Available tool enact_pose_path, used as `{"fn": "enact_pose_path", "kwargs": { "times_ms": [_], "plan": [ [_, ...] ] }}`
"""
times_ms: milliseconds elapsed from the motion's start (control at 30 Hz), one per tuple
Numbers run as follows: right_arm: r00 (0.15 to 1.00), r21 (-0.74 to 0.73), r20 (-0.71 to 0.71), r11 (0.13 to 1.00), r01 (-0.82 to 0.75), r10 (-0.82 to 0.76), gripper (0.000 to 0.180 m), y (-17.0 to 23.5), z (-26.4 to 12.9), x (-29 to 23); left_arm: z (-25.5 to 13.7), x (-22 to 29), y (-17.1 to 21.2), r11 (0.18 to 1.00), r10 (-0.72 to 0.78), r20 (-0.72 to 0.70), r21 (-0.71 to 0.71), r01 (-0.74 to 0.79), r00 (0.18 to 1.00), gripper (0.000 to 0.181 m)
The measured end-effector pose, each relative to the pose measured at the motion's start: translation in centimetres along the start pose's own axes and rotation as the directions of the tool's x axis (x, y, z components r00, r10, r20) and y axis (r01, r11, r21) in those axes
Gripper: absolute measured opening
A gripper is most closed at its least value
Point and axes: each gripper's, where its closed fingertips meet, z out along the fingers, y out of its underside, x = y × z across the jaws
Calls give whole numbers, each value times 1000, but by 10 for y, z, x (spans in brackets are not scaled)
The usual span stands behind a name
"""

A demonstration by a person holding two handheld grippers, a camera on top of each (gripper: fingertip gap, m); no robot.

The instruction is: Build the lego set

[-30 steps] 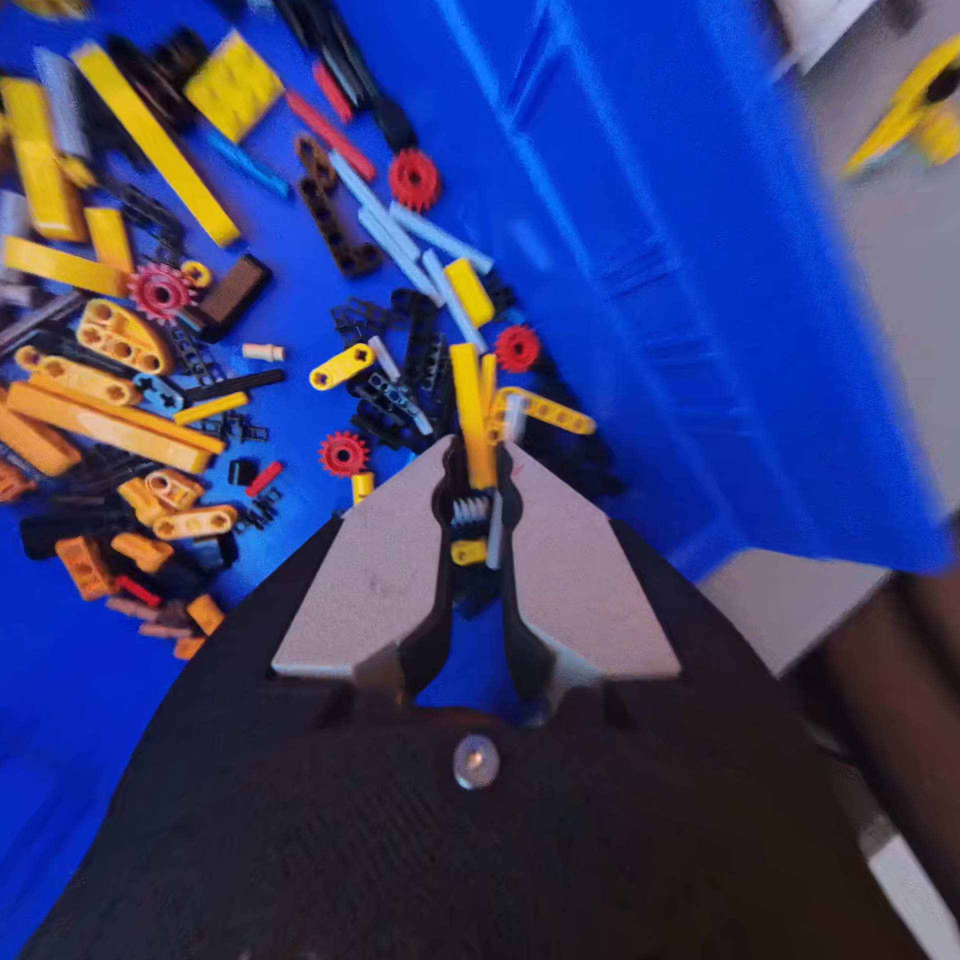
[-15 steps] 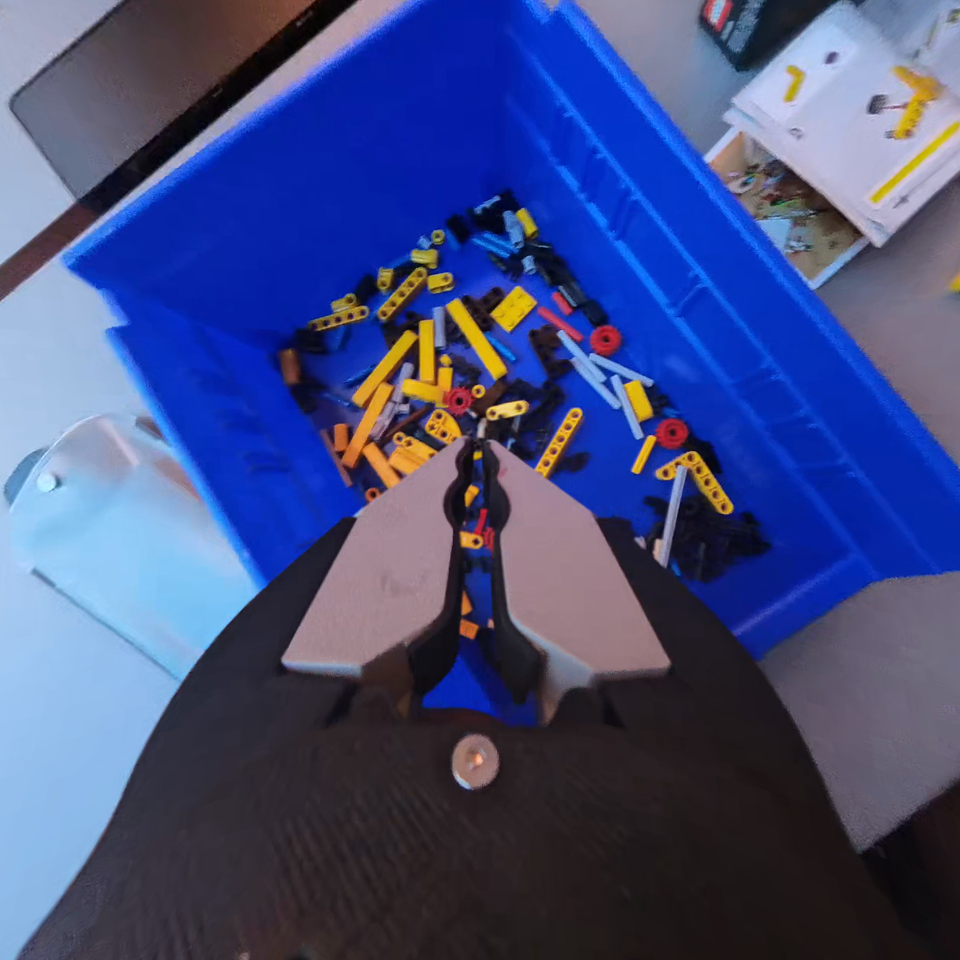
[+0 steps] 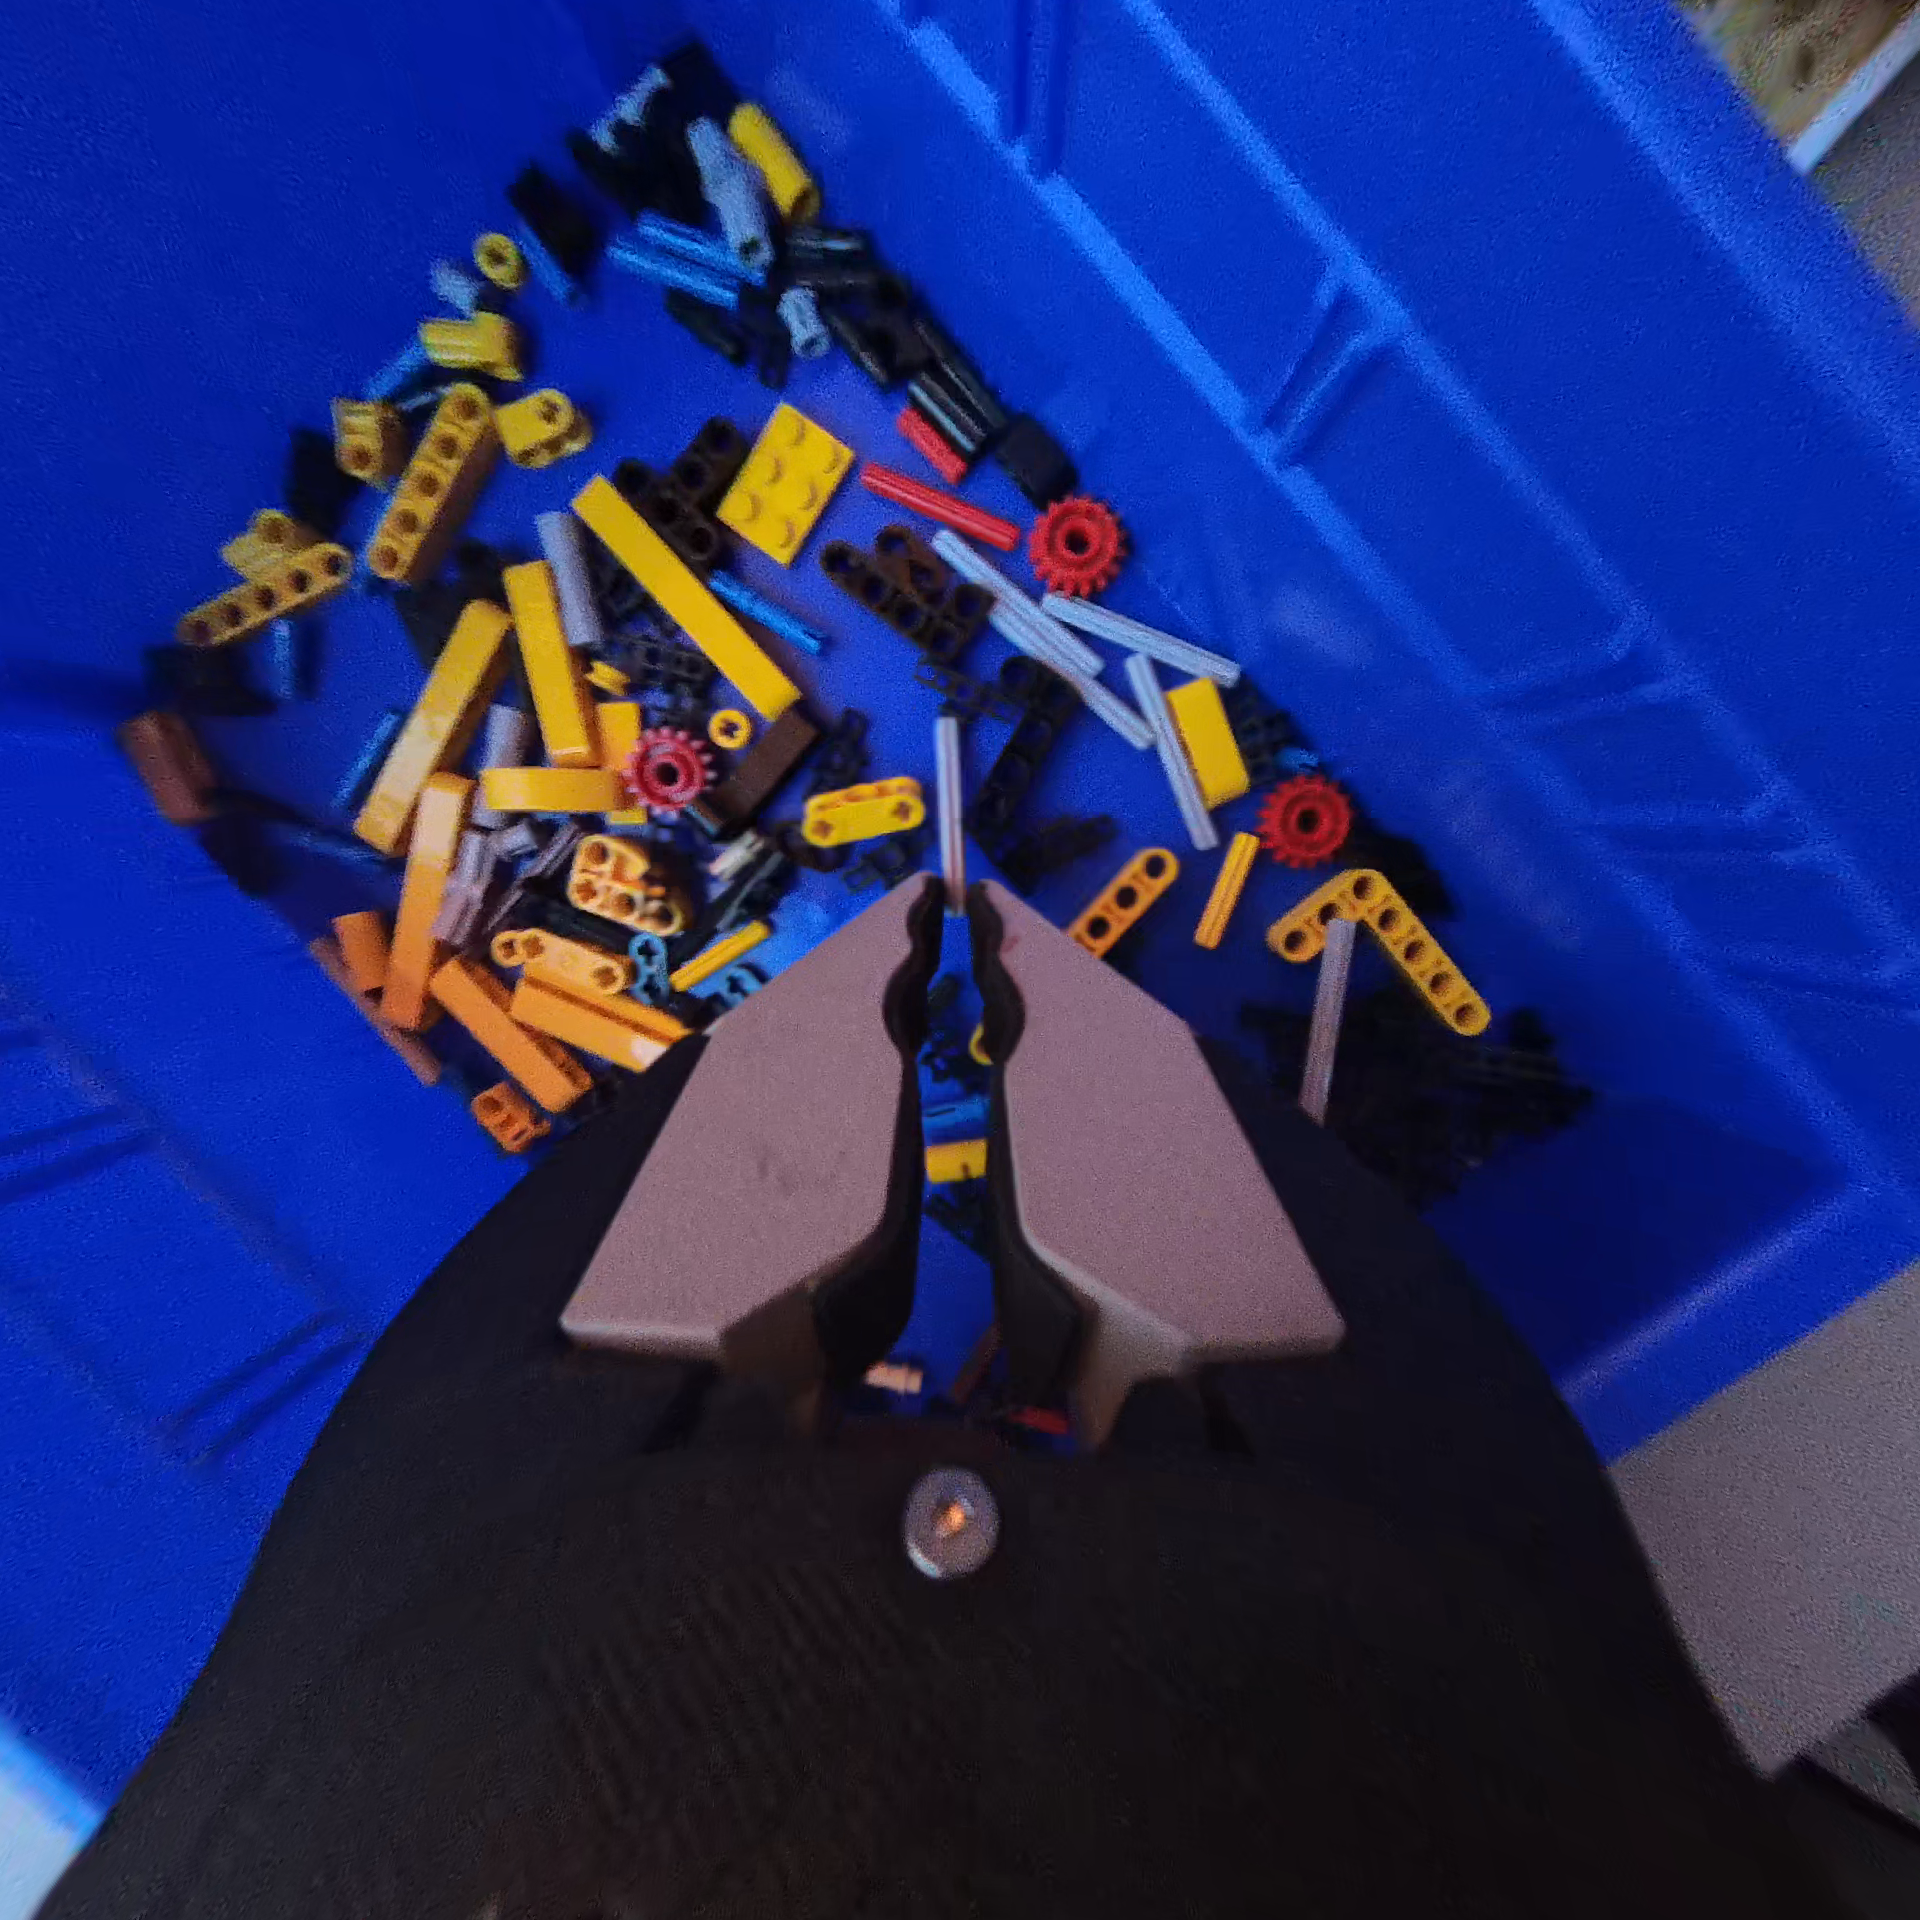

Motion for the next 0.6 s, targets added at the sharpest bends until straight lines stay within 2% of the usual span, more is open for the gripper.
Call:
{"fn": "enact_pose_path", "kwargs": {
  "times_ms": [67,233,367,533,600],
  "plan": [
    [1000,-6,-9,1000,2,-2,24,1,0,1,-16,-19,-8,995,-58,97,91,49,994,1],
    [999,-13,-36,1000,19,-20,24,2,0,2,-65,-36,-48,887,-229,41,420,191,973,0],
    [998,-14,-56,1000,22,-23,24,2,-1,4,-80,-36,-51,853,-242,13,478,207,970,4],
    [998,-15,-60,1000,14,-15,24,2,-1,5,-89,-19,-39,875,-164,-28,458,158,986,11],
    [998,-13,-60,1000,17,-18,24,2,-1,5,-92,0,-28,891,-108,-65,436,126,992,19]
  ]
}}
